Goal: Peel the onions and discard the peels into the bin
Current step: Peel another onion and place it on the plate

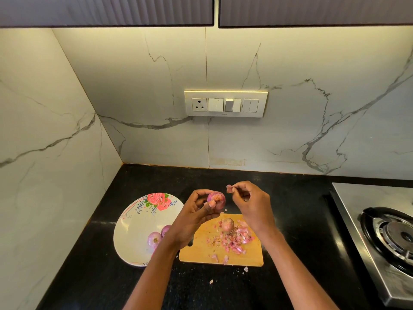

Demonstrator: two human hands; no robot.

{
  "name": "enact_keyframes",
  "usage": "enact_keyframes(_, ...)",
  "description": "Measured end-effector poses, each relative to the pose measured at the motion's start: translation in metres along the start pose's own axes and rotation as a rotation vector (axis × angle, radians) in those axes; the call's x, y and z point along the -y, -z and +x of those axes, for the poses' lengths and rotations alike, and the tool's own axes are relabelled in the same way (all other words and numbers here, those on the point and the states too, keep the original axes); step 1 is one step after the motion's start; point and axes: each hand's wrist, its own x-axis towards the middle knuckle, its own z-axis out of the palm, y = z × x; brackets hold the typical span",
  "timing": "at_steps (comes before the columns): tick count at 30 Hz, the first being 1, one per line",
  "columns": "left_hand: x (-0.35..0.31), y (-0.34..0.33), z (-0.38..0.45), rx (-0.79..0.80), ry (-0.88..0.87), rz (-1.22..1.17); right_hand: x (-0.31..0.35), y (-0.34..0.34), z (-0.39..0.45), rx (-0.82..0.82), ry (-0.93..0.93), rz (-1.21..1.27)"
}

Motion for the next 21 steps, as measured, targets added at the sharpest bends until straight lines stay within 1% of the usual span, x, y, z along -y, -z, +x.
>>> enact_keyframes(2, 0.0, 0.0, -0.001, -0.008, 0.011, -0.088, -0.005, 0.001, -0.001, 0.047, -0.069, -0.019)
enact_keyframes(4, 0.0, 0.0, -0.001, -0.018, 0.02, -0.153, -0.011, 0.0, -0.003, 0.13, -0.119, -0.051)
enact_keyframes(6, 0.001, 0.0, 0.0, -0.031, 0.028, -0.167, -0.016, -0.003, -0.007, 0.23, -0.156, -0.102)
enact_keyframes(8, 0.003, -0.001, 0.0, -0.054, 0.031, -0.146, -0.019, -0.007, -0.01, 0.281, -0.171, -0.11)
enact_keyframes(13, 0.006, -0.001, 0.001, -0.074, 0.028, -0.104, -0.001, -0.006, -0.006, 0.239, -0.109, 0.079)
enact_keyframes(16, 0.006, -0.001, 0.001, -0.084, 0.025, -0.14, 0.008, -0.005, -0.003, 0.238, -0.081, 0.148)
enact_keyframes(21, 0.004, -0.001, 0.0, -0.067, 0.053, -0.227, 0.009, -0.003, -0.008, 0.185, -0.075, 0.219)
